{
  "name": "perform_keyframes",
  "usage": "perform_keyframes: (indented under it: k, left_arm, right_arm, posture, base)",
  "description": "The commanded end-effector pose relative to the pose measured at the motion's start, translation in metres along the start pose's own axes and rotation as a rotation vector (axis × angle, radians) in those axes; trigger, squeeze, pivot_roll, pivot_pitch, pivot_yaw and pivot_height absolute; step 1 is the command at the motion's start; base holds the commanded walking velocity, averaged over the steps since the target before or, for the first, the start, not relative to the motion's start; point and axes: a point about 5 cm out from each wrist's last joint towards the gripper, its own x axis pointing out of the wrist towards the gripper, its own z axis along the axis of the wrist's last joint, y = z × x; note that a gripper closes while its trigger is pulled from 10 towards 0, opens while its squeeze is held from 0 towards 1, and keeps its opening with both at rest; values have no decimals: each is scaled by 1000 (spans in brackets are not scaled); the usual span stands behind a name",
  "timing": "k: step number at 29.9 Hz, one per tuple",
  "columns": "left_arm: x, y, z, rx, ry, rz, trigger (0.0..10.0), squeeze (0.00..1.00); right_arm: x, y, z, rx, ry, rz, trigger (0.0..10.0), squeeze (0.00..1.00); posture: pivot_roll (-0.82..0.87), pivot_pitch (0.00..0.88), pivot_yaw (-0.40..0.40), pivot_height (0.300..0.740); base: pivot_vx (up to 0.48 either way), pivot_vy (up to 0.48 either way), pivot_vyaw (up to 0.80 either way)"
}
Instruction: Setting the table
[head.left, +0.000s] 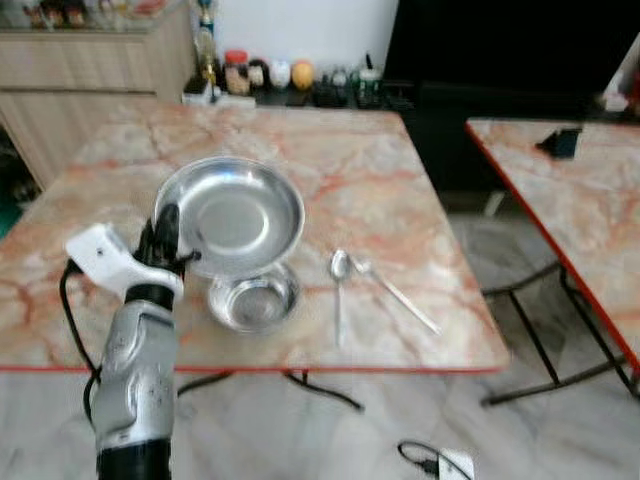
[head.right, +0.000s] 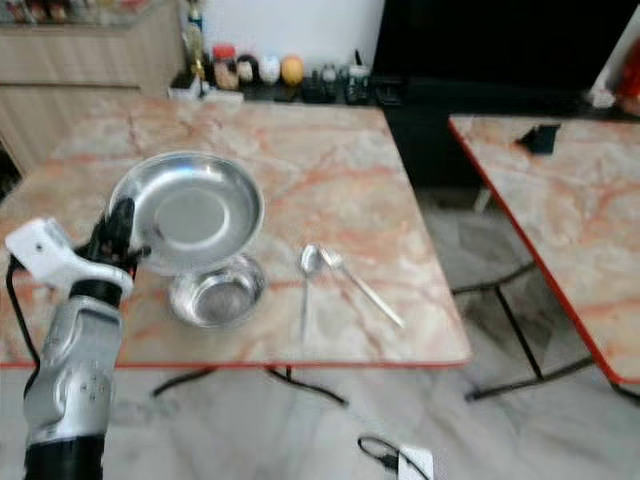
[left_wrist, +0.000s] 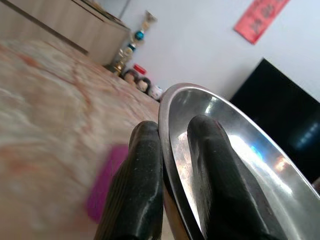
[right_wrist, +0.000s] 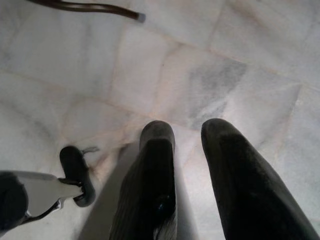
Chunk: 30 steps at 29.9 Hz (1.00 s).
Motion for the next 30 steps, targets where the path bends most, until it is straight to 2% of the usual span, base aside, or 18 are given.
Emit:
perform_keyframes:
  k: [1,6,14,27,30]
  left_arm:
    - [3,-11,2,5,-14,-36,10000,0]
    - [3,-11,1,5,-7,-41,10000,0]
    - [5,-14,-1,13,2,-57,10000,0]
    - [6,-16,-3,20,10,-80,10000,0]
    - [6,-17,-3,20,11,-83,10000,0]
  right_arm:
    - [0,-8,-1,-2,-2,-22,10000,0]
    - [0,-6,-1,-20,4,-6,10000,0]
    - [0,-5,-1,12,0,-3,10000,0]
    - [-1,-4,-2,-25,0,6,10000,0]
    - [-1,-4,-3,-25,-1,6,10000,0]
  posture:
    - [58,0,-45,740]
    - [51,0,-37,740]
    - [46,0,-32,740]
    - [38,0,-28,740]
    - [41,0,-30,740]
  base:
    - [0,-472,0]
    - [0,-470,0]
    - [0,-470,224]
    - [0,-469,0]
    - [0,-469,750]
